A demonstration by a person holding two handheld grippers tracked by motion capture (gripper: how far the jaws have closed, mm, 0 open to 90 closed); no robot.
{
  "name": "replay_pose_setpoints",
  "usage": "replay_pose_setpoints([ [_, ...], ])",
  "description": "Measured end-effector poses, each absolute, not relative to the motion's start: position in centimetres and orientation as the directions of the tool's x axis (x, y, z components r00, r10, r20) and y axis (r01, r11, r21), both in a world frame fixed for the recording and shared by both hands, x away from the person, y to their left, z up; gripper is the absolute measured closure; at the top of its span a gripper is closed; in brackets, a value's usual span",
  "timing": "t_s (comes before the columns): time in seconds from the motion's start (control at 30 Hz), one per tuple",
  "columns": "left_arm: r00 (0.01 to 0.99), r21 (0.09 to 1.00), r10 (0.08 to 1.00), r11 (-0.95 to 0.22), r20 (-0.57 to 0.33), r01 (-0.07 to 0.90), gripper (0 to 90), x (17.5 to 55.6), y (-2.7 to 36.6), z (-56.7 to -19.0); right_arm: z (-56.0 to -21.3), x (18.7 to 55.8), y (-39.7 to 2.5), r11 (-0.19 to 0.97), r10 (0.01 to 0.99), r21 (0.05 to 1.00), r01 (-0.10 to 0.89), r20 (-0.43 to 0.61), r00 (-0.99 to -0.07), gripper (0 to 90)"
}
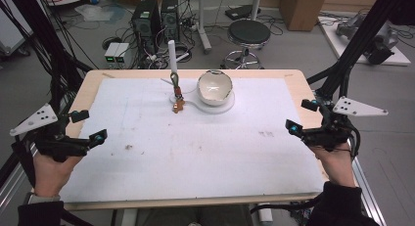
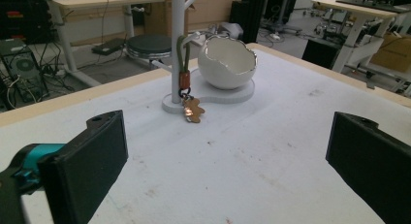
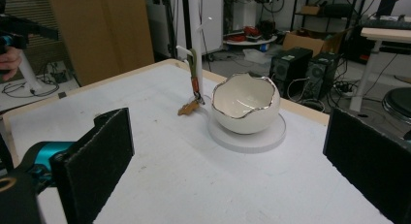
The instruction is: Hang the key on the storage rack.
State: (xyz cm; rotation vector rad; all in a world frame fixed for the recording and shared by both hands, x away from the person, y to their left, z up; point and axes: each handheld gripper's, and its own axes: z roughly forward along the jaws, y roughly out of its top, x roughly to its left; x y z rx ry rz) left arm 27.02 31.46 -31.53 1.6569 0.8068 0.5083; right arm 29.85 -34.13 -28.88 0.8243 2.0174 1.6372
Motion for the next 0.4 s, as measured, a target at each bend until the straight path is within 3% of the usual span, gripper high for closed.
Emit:
replay_pose_setpoints([
  [0.4,0.667,0.963,0.739,-0.108,-0.089,0.249,1.8,27.93,31.11,-32.01,-29.3,29.55,-34.21,0.135,0.668,0.974,0.184,0.048,-0.743,3.1],
])
